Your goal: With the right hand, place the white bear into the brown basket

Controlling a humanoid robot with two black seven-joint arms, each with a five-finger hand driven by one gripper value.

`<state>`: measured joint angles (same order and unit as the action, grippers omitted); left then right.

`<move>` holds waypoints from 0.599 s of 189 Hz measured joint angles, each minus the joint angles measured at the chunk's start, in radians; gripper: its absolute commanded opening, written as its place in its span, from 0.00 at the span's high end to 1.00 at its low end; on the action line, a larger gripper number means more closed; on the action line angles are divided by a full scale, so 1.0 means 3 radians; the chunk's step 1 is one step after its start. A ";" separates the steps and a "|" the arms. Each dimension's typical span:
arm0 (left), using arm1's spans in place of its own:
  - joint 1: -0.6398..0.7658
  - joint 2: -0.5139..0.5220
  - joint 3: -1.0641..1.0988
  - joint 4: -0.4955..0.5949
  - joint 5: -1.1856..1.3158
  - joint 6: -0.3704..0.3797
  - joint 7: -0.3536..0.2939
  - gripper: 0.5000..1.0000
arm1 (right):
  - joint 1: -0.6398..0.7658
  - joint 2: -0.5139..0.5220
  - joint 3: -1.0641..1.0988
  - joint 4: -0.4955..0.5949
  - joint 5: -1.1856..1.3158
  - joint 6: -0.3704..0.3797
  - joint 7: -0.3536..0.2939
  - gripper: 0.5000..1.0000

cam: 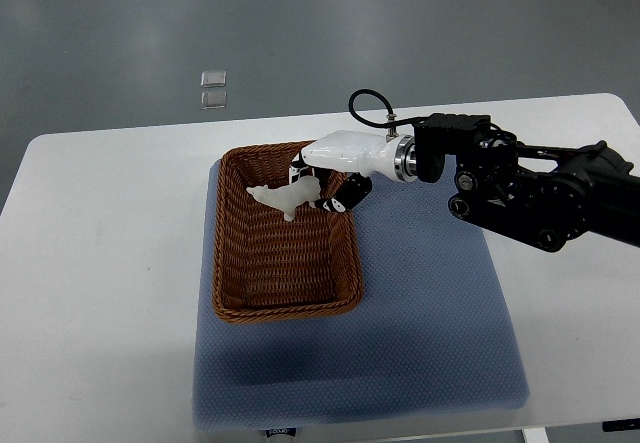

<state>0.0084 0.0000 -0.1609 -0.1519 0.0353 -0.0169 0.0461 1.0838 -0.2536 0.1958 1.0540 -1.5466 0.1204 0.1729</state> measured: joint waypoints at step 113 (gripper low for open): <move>-0.0002 0.0000 0.0000 0.0000 0.0000 0.0000 0.0000 0.00 | -0.0002 -0.0220 0.0099 -0.0050 0.0074 -0.0135 -0.0004 0.30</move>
<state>0.0079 0.0000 -0.1608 -0.1519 0.0353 -0.0169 0.0460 1.0832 -0.3197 0.2256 1.0391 -1.5244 0.0798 0.1718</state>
